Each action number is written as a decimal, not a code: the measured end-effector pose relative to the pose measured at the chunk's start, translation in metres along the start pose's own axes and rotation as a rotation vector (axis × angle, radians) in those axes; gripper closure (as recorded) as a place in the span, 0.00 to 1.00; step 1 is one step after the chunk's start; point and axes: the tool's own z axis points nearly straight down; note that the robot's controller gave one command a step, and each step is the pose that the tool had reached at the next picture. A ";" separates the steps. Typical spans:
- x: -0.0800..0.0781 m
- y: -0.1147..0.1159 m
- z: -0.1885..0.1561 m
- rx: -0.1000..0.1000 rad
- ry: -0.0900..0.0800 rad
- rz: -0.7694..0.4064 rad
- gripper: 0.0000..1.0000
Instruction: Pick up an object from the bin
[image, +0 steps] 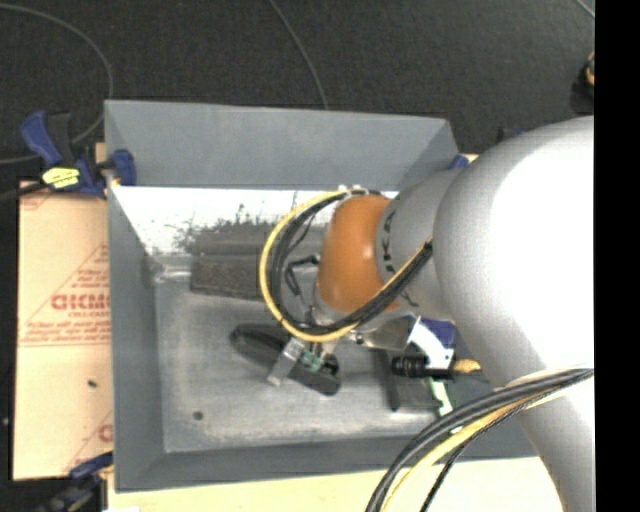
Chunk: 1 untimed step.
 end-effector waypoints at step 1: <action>0.001 -0.002 -0.007 0.004 0.004 -0.001 1.00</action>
Offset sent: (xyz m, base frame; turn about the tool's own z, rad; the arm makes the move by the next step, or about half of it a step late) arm -0.0002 -0.0001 0.0800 0.0000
